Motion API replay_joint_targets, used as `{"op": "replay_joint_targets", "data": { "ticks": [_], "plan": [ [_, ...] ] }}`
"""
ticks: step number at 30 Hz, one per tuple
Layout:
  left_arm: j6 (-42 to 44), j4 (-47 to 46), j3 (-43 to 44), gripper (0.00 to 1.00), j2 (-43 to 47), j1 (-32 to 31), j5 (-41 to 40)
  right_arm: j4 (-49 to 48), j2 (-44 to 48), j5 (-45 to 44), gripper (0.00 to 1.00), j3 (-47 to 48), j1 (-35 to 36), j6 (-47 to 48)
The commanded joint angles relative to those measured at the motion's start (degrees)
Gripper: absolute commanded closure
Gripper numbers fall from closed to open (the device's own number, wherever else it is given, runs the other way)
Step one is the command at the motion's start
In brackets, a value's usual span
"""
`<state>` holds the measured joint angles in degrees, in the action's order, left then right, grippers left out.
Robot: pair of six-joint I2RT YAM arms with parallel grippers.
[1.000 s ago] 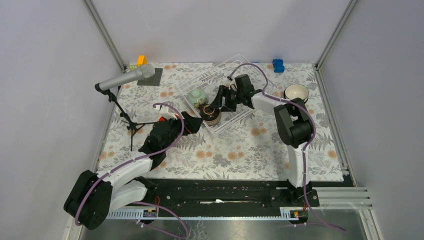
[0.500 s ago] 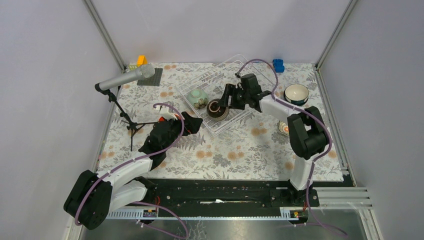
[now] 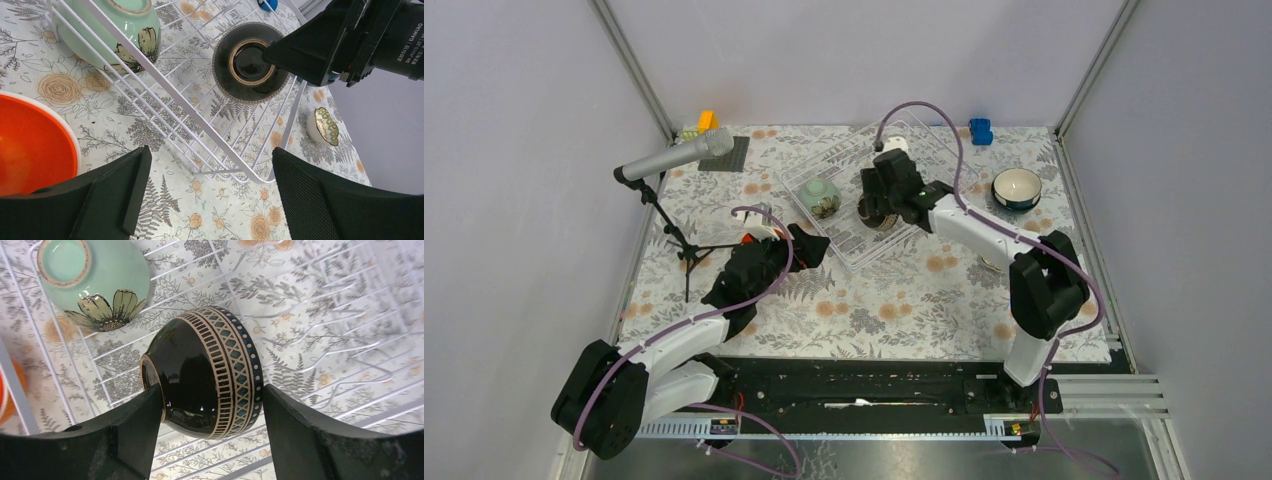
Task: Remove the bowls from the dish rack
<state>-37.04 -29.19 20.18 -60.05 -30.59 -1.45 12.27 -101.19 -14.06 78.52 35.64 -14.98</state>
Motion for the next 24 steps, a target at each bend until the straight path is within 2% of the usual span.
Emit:
{"op": "replay_joint_targets", "data": {
  "ticks": [1,14,19,24],
  "plan": [
    [1.18,-1.71,2.34,0.05,0.55,-0.26,-1.10,2.35,-2.45,-16.54,0.52,7.48,3.37,5.69],
    [1.24,-1.31,2.43,0.05,0.83,-0.34,-1.59,7.74,-12.90,-31.05,0.45,13.70,9.50,12.03],
    [1.34,-1.13,2.40,0.05,1.12,-0.28,-1.70,8.38,-13.99,-30.55,0.19,14.16,10.68,11.84],
    [1.48,-1.05,2.45,0.05,1.15,-0.37,-1.93,8.38,-13.32,-26.86,0.12,13.71,10.75,10.94]
  ]
}}
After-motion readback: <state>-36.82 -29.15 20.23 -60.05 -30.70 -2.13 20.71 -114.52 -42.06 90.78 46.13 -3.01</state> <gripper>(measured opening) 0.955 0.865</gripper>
